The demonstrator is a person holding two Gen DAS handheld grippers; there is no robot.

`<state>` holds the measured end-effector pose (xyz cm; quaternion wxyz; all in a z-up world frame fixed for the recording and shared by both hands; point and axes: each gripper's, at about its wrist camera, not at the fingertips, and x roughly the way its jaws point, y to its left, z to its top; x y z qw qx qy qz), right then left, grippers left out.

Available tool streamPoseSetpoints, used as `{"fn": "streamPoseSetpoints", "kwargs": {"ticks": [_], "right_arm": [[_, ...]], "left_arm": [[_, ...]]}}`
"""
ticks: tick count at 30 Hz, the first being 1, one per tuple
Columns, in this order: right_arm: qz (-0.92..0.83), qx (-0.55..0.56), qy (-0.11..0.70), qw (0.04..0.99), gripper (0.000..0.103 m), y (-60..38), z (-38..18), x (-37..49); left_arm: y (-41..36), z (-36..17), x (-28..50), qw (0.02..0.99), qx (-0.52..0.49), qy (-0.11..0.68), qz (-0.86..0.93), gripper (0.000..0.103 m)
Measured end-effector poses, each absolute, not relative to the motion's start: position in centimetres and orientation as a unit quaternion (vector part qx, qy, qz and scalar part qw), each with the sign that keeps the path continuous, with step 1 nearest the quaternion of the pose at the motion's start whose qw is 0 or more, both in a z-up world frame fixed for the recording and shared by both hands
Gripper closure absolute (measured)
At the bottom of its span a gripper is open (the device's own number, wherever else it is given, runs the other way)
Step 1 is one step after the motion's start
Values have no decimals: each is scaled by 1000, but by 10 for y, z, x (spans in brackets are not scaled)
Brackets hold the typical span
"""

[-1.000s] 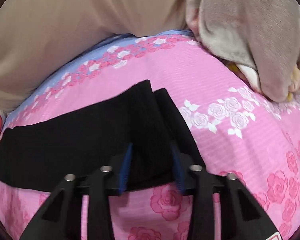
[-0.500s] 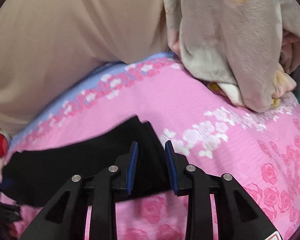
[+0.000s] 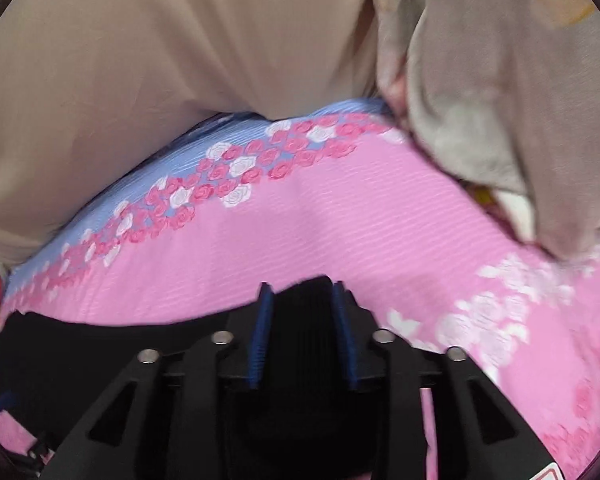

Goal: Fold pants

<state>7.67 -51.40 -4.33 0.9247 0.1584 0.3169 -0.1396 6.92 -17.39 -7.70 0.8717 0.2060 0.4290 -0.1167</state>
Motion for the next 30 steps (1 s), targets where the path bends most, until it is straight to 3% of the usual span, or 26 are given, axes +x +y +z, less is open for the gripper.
{"fn": "streamPoseSetpoints", "kwargs": {"ticks": [7, 13, 21, 27, 28, 30], "right_arm": [[-187, 184, 319, 910, 38, -513, -66, 13], [-185, 269, 323, 888, 38, -540, -83, 4], [-187, 263, 323, 889, 30, -529, -84, 19], [-191, 241, 278, 910, 33, -512, -64, 9], [-188, 231, 293, 908, 38, -509, -66, 13], [-181, 231, 315, 903, 56, -507, -75, 20]], "left_arm": [[-171, -77, 72, 872, 193, 432, -124, 7], [-154, -70, 73, 879, 164, 430, -125, 7], [-129, -68, 86, 888, 124, 428, -117, 7], [-115, -78, 94, 883, 111, 442, -110, 7], [-113, -79, 94, 883, 109, 443, -111, 7], [-111, -80, 93, 882, 105, 444, -115, 7]]}}
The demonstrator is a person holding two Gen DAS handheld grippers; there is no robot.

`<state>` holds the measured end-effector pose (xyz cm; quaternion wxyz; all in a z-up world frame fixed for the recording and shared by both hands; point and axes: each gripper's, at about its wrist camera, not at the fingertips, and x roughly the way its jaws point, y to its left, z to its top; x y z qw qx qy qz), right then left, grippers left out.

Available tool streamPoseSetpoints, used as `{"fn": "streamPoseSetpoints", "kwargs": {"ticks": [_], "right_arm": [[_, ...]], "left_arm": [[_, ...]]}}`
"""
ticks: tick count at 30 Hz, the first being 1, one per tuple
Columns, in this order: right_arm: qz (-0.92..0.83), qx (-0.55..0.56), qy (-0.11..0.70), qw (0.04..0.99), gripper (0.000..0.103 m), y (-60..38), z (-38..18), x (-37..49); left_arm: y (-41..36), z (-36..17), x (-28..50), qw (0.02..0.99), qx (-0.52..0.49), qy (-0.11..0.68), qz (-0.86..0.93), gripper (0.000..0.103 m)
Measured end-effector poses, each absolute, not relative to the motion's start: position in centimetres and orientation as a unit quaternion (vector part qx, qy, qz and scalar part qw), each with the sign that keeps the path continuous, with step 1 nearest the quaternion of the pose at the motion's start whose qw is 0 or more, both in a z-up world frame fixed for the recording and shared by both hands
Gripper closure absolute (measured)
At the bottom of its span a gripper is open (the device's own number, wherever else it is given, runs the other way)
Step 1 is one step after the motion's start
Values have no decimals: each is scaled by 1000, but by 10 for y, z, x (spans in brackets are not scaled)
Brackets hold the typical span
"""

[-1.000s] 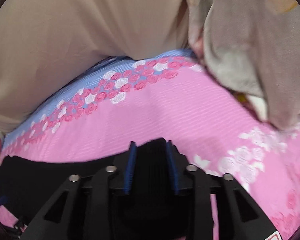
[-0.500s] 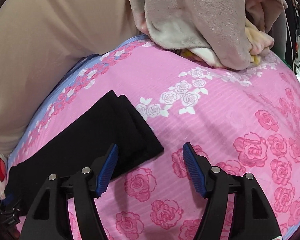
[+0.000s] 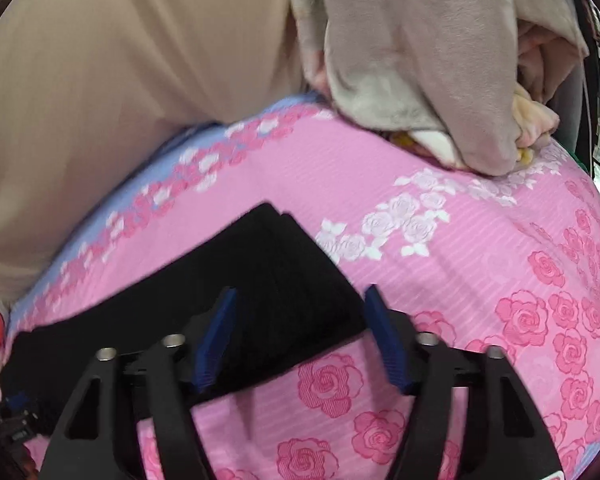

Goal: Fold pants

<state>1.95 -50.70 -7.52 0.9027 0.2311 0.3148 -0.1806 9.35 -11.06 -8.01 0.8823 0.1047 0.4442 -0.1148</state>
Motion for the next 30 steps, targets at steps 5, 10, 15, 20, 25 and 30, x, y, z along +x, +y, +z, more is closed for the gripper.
{"fn": "streamPoseSetpoints", "kwargs": {"ticks": [5, 10, 15, 20, 25, 30], "right_arm": [[-169, 246, 319, 900, 90, -510, -80, 28], [-176, 207, 256, 928, 92, -498, -27, 8], [-186, 228, 338, 894, 91, -528, -86, 23], [-220, 213, 306, 901, 69, -529, -60, 6], [-177, 220, 292, 914, 68, -527, -37, 17], [-166, 107, 352, 915, 18, -504, -41, 96]], "left_arm": [[-112, -85, 93, 878, 108, 450, -124, 7], [-116, -75, 91, 882, 113, 438, -129, 7], [-124, -73, 88, 885, 119, 428, -136, 7], [-130, -81, 86, 877, 131, 441, -140, 7], [-128, -81, 84, 877, 127, 440, -145, 7], [-125, -82, 80, 877, 126, 441, -140, 7]]}}
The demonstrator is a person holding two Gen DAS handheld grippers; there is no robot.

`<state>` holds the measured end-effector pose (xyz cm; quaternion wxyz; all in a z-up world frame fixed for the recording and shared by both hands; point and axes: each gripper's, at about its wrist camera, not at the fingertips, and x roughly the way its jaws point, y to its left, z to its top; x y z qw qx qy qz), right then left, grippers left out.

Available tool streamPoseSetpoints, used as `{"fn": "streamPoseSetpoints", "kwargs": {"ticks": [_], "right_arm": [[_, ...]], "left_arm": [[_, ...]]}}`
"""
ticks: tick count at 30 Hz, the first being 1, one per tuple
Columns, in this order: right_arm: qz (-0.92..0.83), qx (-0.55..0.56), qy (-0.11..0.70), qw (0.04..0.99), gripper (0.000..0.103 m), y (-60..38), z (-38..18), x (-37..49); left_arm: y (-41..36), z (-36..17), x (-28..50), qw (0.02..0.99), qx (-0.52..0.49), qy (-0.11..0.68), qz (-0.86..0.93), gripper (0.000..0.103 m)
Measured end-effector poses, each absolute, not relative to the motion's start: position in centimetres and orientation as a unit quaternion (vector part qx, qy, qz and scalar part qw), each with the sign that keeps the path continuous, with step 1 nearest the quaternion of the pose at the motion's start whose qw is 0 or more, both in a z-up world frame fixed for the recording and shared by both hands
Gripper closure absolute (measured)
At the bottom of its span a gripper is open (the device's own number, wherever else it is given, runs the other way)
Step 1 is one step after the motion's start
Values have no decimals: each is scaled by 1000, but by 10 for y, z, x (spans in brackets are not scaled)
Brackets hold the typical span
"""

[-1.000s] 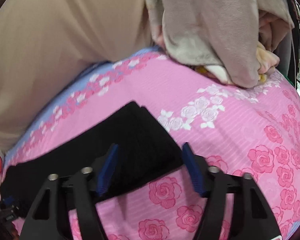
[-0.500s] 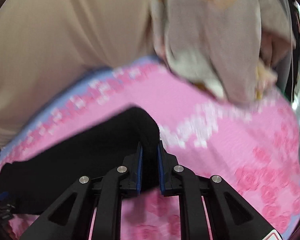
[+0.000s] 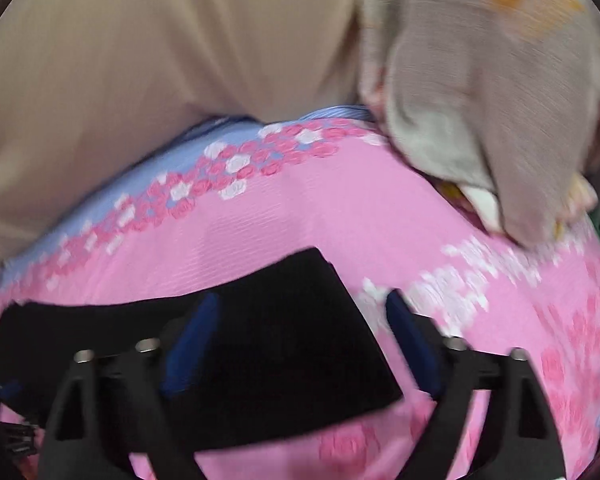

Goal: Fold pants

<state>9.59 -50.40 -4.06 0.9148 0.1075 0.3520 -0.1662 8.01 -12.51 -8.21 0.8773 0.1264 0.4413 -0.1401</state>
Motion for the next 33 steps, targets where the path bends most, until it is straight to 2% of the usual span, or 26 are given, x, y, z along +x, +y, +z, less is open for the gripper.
{"fn": "streamPoseSetpoints", "kwargs": {"ticks": [1, 2, 3, 4, 5, 6, 8, 9, 10, 11, 13, 14, 15, 16, 21, 25, 26, 27, 28, 29, 33], "right_arm": [[-166, 95, 367, 911, 19, -501, -47, 110], [-159, 92, 377, 908, 36, -502, -55, 119], [-171, 88, 390, 900, 69, -504, -62, 131], [-178, 87, 381, 903, 69, -506, -61, 132], [-182, 93, 374, 905, 87, -510, -58, 130], [-178, 117, 361, 908, 90, -517, -54, 125], [-171, 154, 361, 904, 88, -534, -63, 125], [-162, 159, 367, 902, 80, -537, -72, 128], [-160, 160, 357, 906, 79, -537, -70, 124], [-158, 162, 355, 907, 71, -535, -66, 119], [-182, 166, 327, 913, 63, -534, -50, 91], [-192, 174, 313, 914, 48, -535, -46, 73], [-200, 184, 305, 913, 29, -537, -46, 59], [-207, 200, 298, 910, 24, -541, -46, 44], [-182, 265, 328, 888, 23, -548, -79, 16], [-189, 237, 337, 891, 23, -532, -87, 25], [-180, 233, 343, 892, 40, -526, -88, 31], [-175, 238, 346, 891, 65, -522, -88, 35], [-155, 258, 348, 888, 80, -521, -89, 39], [-148, 271, 347, 886, 85, -519, -88, 39], [-100, 266, 314, 906, 85, -474, -50, 49]], "left_arm": [[-123, -81, 79, 879, 126, 439, -140, 7], [-121, -80, 77, 880, 126, 437, -137, 7], [-119, -79, 77, 880, 126, 436, -136, 7], [-116, -78, 77, 881, 125, 437, -134, 7], [-115, -78, 77, 881, 125, 437, -132, 7], [-113, -79, 78, 881, 125, 438, -130, 7], [-109, -81, 81, 880, 124, 441, -126, 7], [-108, -84, 84, 878, 118, 446, -127, 7], [-107, -86, 85, 876, 116, 450, -129, 7], [-107, -86, 86, 875, 115, 452, -129, 7], [-104, -84, 86, 877, 114, 449, -130, 7], [-102, -83, 86, 878, 114, 447, -129, 7], [-100, -82, 85, 880, 111, 444, -129, 7], [-97, -81, 85, 881, 106, 443, -132, 7], [-91, -86, 85, 878, 98, 448, -136, 7], [-86, -83, 78, 879, 92, 446, -143, 7], [-83, -81, 76, 881, 91, 442, -143, 7], [-80, -79, 74, 882, 90, 440, -141, 7], [-75, -77, 73, 884, 88, 437, -139, 7], [-69, -76, 72, 886, 84, 436, -136, 7], [-38, -71, 75, 892, 60, 434, -116, 7]]}}
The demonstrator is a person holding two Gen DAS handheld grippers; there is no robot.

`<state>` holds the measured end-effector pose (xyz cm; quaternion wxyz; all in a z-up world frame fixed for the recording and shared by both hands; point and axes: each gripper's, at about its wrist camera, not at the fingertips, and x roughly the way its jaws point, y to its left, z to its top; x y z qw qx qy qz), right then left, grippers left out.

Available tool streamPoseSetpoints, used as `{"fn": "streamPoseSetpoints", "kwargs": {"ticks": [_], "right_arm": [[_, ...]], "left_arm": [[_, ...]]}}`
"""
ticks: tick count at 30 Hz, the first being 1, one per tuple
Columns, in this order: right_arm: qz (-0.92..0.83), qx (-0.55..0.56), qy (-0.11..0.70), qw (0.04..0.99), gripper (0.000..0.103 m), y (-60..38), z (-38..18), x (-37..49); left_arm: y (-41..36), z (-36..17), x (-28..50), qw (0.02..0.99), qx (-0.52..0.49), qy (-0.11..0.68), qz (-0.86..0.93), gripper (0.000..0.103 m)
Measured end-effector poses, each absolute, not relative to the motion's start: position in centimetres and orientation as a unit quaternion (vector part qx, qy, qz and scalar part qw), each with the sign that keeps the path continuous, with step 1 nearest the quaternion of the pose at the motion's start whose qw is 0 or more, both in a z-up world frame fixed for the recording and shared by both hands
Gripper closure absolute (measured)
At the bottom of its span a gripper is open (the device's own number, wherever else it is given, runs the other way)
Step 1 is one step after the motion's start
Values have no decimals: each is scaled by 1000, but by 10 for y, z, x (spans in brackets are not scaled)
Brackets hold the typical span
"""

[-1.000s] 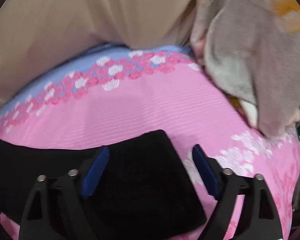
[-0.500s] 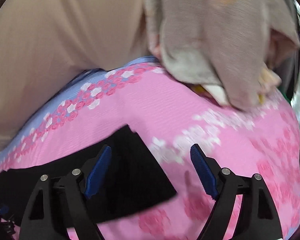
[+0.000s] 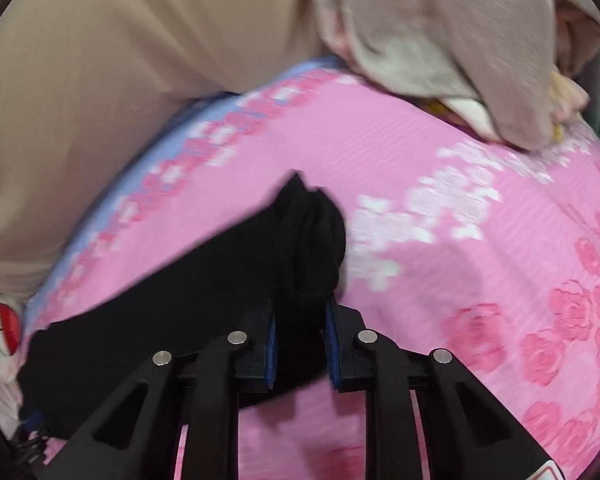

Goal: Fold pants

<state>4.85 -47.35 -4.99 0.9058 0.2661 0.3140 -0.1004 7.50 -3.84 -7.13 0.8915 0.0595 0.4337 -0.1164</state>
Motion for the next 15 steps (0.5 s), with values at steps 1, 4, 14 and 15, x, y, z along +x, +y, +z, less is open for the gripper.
{"fn": "streamPoseSetpoints", "kwargs": {"ticks": [1, 4, 14, 15], "right_arm": [[-81, 259, 307, 912, 85, -459, -39, 50], [-4, 210, 296, 932, 85, -386, -2, 70], [240, 54, 408, 879, 84, -93, -48, 167], [246, 42, 427, 869, 81, -77, -64, 172]], "left_arm": [[-28, -70, 76, 894, 53, 432, -109, 7], [3, -66, 82, 899, 33, 428, -86, 7], [95, -59, 87, 913, 11, 408, -10, 7], [106, -59, 86, 913, 14, 409, -2, 7]]}}
